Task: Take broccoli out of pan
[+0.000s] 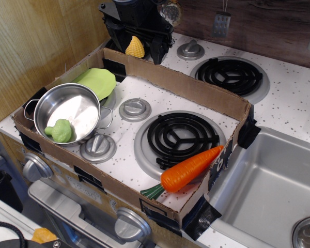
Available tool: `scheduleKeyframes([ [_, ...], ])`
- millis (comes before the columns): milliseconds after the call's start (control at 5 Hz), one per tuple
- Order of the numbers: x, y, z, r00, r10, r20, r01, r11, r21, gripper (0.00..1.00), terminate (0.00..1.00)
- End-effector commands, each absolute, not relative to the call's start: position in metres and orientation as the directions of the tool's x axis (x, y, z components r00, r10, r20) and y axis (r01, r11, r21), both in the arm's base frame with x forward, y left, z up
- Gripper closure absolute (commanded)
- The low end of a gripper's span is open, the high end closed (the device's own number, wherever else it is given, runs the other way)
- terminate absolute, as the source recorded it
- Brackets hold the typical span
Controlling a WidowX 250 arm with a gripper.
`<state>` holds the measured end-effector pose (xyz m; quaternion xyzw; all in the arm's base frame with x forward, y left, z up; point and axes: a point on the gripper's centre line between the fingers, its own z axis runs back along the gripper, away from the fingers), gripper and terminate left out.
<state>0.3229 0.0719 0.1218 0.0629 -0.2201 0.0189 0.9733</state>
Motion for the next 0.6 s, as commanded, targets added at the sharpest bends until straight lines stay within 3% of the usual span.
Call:
scheduleKeyframes([
  [0,0.323,0.072,0.122,0.902,0.009,0.431,-0.065,0.991,0.114,0.0,0.0],
  [400,0.289,0.09,0.158,0.926,0.036,0.375,-0.116,0.974,0.193,0.0,0.0],
])
